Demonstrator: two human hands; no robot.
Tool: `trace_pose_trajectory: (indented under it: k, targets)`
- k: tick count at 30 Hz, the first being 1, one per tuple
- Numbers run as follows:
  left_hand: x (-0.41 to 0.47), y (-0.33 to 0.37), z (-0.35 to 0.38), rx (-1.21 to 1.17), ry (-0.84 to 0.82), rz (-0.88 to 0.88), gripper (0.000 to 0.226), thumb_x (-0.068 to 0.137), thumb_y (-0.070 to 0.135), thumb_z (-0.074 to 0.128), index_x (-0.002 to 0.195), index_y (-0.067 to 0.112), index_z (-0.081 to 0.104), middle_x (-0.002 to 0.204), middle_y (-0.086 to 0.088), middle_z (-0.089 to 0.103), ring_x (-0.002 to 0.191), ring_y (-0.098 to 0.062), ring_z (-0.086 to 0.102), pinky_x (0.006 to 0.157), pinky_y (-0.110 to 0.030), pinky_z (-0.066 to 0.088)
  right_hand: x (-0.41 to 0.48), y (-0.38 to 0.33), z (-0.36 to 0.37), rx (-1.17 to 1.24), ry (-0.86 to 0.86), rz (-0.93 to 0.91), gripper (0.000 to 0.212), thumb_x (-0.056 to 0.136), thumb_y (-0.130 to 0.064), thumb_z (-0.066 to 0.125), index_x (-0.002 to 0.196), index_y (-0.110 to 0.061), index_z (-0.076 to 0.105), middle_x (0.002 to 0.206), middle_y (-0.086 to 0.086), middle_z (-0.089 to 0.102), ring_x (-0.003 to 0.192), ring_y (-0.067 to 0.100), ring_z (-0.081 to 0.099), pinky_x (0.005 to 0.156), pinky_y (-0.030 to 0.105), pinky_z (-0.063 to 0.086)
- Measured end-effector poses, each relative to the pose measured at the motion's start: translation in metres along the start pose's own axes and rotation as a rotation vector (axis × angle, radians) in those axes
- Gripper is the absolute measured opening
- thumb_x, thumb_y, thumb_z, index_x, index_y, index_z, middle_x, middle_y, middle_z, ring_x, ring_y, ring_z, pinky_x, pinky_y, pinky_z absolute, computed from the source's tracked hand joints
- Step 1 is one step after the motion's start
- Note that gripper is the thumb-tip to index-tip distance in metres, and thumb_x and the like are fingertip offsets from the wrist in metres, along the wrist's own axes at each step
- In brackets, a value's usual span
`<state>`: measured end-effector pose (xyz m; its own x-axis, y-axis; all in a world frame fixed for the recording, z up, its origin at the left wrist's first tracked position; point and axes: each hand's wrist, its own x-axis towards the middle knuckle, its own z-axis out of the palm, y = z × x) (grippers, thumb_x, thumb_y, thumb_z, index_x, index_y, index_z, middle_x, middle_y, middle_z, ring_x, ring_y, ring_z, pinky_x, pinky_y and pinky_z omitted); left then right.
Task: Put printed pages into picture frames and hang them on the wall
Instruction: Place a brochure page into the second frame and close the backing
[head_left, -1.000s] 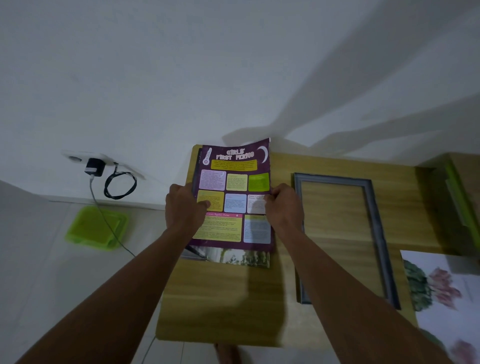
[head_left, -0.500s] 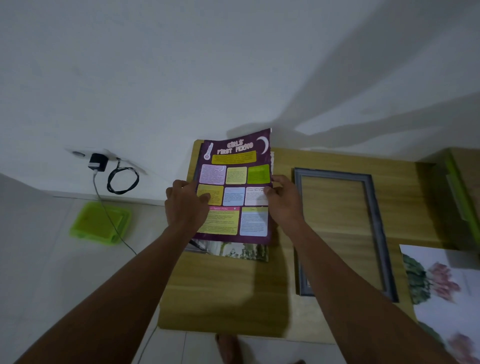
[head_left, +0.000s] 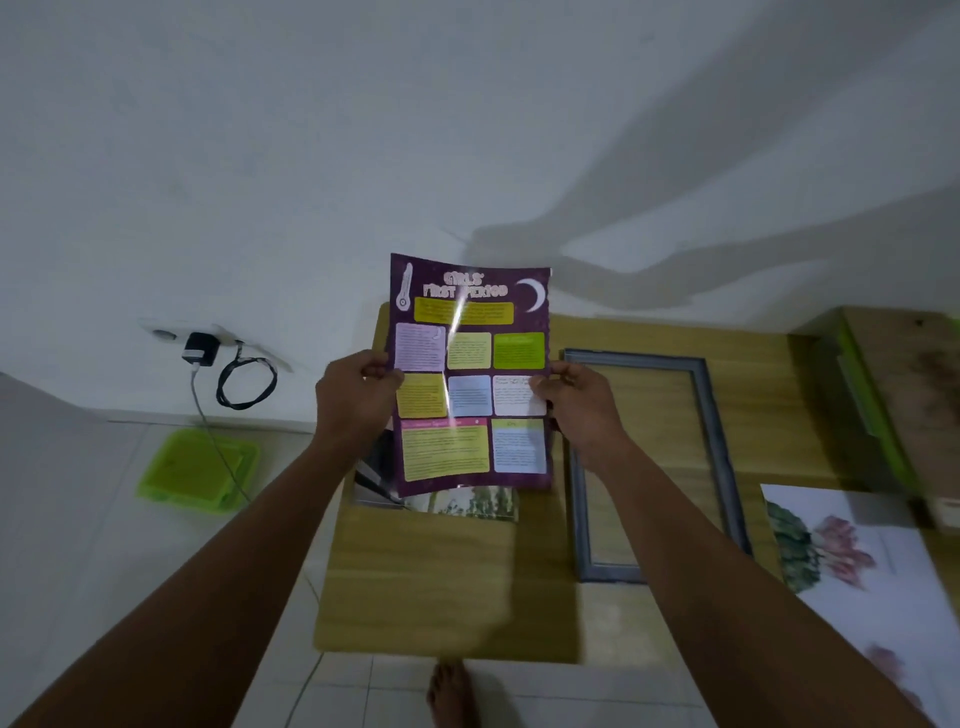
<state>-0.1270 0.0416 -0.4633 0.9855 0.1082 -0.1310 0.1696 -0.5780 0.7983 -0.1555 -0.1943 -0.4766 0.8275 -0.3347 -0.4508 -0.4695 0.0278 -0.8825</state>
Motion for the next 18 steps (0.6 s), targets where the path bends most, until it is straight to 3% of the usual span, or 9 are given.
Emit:
trace_pose_trajectory:
  k: [3, 5, 8, 10, 11, 13, 14, 16, 18]
  targets:
    - [-0.017, 0.032, -0.011, -0.004, 0.035, 0.101, 0.024, 0.091, 0.029, 0.063, 0.111, 0.017, 0.070, 0.104, 0.000, 0.073, 0.087, -0.014, 0.069, 0.082, -0.035, 0.058, -0.013, -0.018, -0.009, -0.207, 0.107, -0.141, 0.022, 0.088, -0.019, 0.071, 0.108, -0.016, 0.062, 0.089, -0.006, 0.068, 0.092, 0.020, 0.068, 0.078, 0.031, 0.053]
    - [-0.035, 0.058, -0.013, -0.006, 0.055, 0.196, 0.023, 0.091, 0.026, 0.064, 0.110, 0.017, 0.072, 0.101, 0.002, 0.074, 0.080, -0.006, 0.068, 0.076, -0.019, 0.055, -0.027, -0.039, -0.015, -0.301, 0.166, -0.267, 0.028, 0.092, -0.030, 0.066, 0.116, -0.017, 0.059, 0.088, -0.009, 0.064, 0.089, 0.014, 0.064, 0.068, 0.020, 0.044]
    - [-0.064, 0.096, -0.005, 0.001, 0.079, 0.346, 0.019, 0.091, 0.024, 0.065, 0.105, 0.018, 0.076, 0.093, 0.005, 0.075, 0.072, 0.005, 0.063, 0.068, 0.001, 0.042, -0.052, -0.073, -0.020, -0.314, 0.101, -0.348, 0.034, 0.093, -0.055, 0.056, 0.100, -0.023, 0.065, 0.098, -0.005, 0.068, 0.101, 0.016, 0.063, 0.066, 0.014, 0.040]
    - [-0.080, 0.115, 0.004, 0.078, 0.099, 0.435, 0.021, 0.092, 0.027, 0.061, 0.106, 0.020, 0.076, 0.094, 0.005, 0.075, 0.076, 0.000, 0.065, 0.069, -0.001, 0.040, -0.066, -0.091, -0.026, -0.321, 0.063, -0.345, 0.041, 0.090, -0.067, 0.050, 0.090, -0.029, 0.065, 0.110, 0.002, 0.069, 0.113, 0.021, 0.060, 0.080, 0.025, 0.042]
    - [-0.087, 0.122, 0.009, 0.131, 0.114, 0.482, 0.022, 0.093, 0.027, 0.059, 0.105, 0.020, 0.076, 0.092, 0.003, 0.075, 0.076, -0.004, 0.065, 0.068, -0.003, 0.039, -0.072, -0.099, -0.032, -0.323, 0.043, -0.350, 0.043, 0.089, -0.071, 0.048, 0.085, -0.032, 0.066, 0.104, 0.001, 0.070, 0.109, 0.021, 0.060, 0.082, 0.028, 0.042]
    - [-0.099, 0.134, 0.019, 0.180, 0.128, 0.561, 0.020, 0.093, 0.021, 0.059, 0.103, 0.018, 0.076, 0.086, 0.001, 0.075, 0.072, -0.009, 0.065, 0.067, -0.011, 0.041, -0.083, -0.109, -0.045, -0.299, -0.035, -0.352, 0.044, 0.086, -0.074, 0.049, 0.076, -0.033, 0.064, 0.081, -0.008, 0.062, 0.086, 0.014, 0.062, 0.071, 0.028, 0.041]
    - [-0.105, 0.139, 0.025, 0.188, 0.120, 0.588, 0.020, 0.092, 0.020, 0.059, 0.104, 0.019, 0.075, 0.085, 0.001, 0.074, 0.071, -0.009, 0.064, 0.069, -0.017, 0.047, -0.086, -0.111, -0.052, -0.297, -0.074, -0.351, 0.047, 0.086, -0.073, 0.051, 0.079, -0.031, 0.068, 0.079, -0.009, 0.062, 0.081, 0.010, 0.061, 0.067, 0.026, 0.041]
    - [-0.117, 0.146, 0.037, 0.213, 0.099, 0.621, 0.022, 0.093, 0.020, 0.057, 0.108, 0.020, 0.074, 0.085, 0.004, 0.073, 0.070, -0.008, 0.063, 0.070, -0.028, 0.054, -0.089, -0.113, -0.066, -0.326, -0.090, -0.360, 0.044, 0.088, -0.062, 0.058, 0.093, -0.021, 0.076, 0.084, -0.007, 0.068, 0.084, 0.008, 0.064, 0.072, 0.029, 0.050]
    - [-0.129, 0.152, 0.050, 0.244, 0.086, 0.642, 0.023, 0.093, 0.022, 0.059, 0.112, 0.023, 0.072, 0.086, 0.005, 0.073, 0.070, -0.005, 0.062, 0.069, -0.025, 0.053, -0.088, -0.110, -0.081, -0.334, -0.034, -0.365, 0.023, 0.089, -0.038, 0.063, 0.088, -0.020, 0.075, 0.083, -0.006, 0.073, 0.083, 0.012, 0.069, 0.080, 0.043, 0.058]
